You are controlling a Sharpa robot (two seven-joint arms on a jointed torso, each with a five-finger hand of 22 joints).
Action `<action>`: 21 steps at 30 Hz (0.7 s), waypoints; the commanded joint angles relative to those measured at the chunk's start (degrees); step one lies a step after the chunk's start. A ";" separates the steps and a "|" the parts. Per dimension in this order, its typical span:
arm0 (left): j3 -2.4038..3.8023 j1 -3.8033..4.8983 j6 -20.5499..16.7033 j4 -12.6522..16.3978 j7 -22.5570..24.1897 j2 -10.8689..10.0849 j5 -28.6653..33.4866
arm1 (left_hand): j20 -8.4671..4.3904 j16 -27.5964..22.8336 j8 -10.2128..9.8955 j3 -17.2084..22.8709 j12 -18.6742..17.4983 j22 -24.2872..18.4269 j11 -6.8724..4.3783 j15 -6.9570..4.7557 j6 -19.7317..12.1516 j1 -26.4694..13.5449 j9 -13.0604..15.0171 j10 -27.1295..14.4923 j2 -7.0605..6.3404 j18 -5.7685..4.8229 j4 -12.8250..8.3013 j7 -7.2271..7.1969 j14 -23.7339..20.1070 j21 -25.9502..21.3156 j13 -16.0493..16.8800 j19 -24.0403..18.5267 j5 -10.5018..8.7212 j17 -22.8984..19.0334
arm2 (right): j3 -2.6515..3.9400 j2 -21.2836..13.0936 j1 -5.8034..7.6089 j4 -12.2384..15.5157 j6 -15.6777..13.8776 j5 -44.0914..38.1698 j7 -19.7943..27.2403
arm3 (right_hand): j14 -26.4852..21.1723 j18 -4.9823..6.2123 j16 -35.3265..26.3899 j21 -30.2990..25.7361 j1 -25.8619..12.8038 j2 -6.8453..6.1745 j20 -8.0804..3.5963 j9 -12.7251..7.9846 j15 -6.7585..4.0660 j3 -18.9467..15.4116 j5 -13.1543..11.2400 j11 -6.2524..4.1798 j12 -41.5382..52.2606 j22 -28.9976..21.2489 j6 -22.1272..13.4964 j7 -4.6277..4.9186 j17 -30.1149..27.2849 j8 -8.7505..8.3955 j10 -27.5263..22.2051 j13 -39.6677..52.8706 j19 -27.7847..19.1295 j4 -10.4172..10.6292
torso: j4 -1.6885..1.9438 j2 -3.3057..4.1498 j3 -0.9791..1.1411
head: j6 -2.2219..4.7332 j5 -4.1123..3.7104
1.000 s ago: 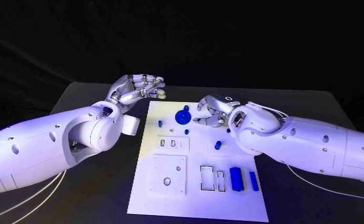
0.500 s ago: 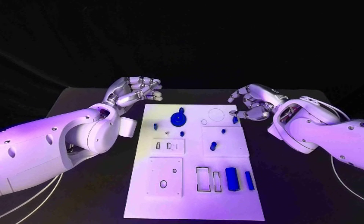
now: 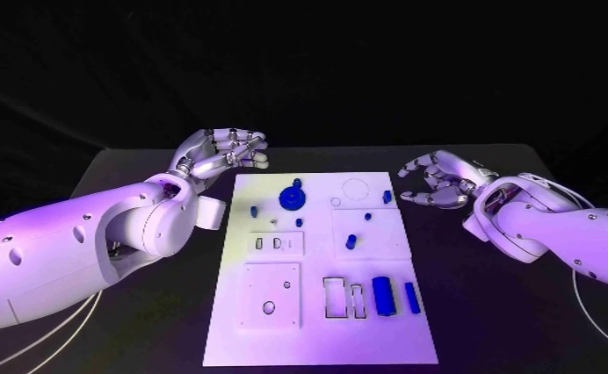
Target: Assemble the parts on the task board
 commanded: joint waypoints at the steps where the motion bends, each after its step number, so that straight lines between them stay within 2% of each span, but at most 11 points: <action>1: 0.02 -0.01 1.24 0.02 0.50 0.19 0.12 | -0.10 -0.14 -0.19 0.16 -0.17 0.05 0.02 0.18 0.17 -0.42 0.09 0.49 -0.25 0.59 -0.01 0.06 -0.12 0.33 -0.01 -0.45 -0.33 0.05 | 0.04 0.88 -0.31 -1.00 0.48 0.47 1.89 | 4.64 0.57 -0.04 -0.01 0.63 -0.08 0.23 -0.06 0.15 -0.19 0.09 0.11 -0.24 4.60 -0.54 0.05 9.08 -0.24 -0.13 5.17 -0.04 0.22 | 0.14 0.05 0.07 | -0.11 -0.05; 6: 0.02 -0.07 1.34 -0.13 0.52 0.24 0.12 | -0.10 -0.14 -0.19 0.16 -0.17 0.05 0.02 0.18 0.17 -0.42 0.09 0.49 -0.25 0.59 -0.01 0.06 -0.12 0.33 -0.01 -0.45 -0.33 0.05 | 0.04 2.78 -0.91 -2.80 -0.31 -1.59 1.13 | 4.77 0.41 0.12 0.53 0.70 0.30 0.29 -0.03 0.23 -0.23 0.13 0.21 0.07 5.15 -0.53 0.17 9.64 -0.28 0.15 5.49 0.43 0.51 | 0.14 0.03 0.14 | -0.28 -0.04; 12: 0.02 -0.09 1.41 -0.28 0.53 0.25 0.12 | -0.10 -0.14 -0.19 0.16 -0.17 0.05 0.02 0.18 0.17 -0.42 0.09 0.49 -0.25 0.59 -0.01 0.06 -0.12 0.33 -0.01 -0.45 -0.33 0.05 | 0.03 4.67 -1.47 -4.59 -0.47 -2.17 0.23 | 4.90 0.30 0.26 0.88 0.73 0.72 0.36 0.06 0.28 -0.19 0.15 0.24 0.50 5.51 -0.24 0.19 10.15 -0.18 0.54 5.92 0.75 0.84 | 0.06 0.03 -0.02 | -0.35 0.02; 16: 0.02 -0.10 1.43 -0.30 0.50 0.25 0.12 | -0.09 -0.17 -0.20 0.26 -0.25 0.07 0.02 0.19 0.17 -0.47 0.10 0.53 -0.26 0.58 -0.09 0.06 -0.15 0.40 -0.01 -0.51 -0.35 0.13 | 0.03 5.60 -1.82 -5.44 0.21 -2.30 -0.18 | 4.94 0.28 0.32 0.99 1.00 1.15 0.39 0.23 0.26 0.19 0.16 0.16 0.85 5.64 0.50 0.08 10.30 0.10 0.85 6.26 0.90 1.07 | 0.04 0.05 -0.03 | -0.40 0.16; 21: 0.02 -0.10 1.42 -0.35 0.46 0.21 0.12 | -0.09 -0.17 -0.20 0.26 -0.25 0.07 0.02 0.19 0.17 -0.47 0.10 0.53 -0.26 0.58 -0.09 0.06 -0.15 0.40 -0.01 -0.51 -0.35 0.13 | 0.03 6.22 -2.34 -5.57 1.36 -2.77 -0.32 | 4.97 0.26 0.37 1.08 1.01 1.17 0.30 0.39 0.10 0.49 0.12 -0.07 1.13 5.78 1.54 -0.21 10.47 0.42 1.09 6.55 1.02 1.30 | 0.07 -0.03 -0.06 | -0.77 0.37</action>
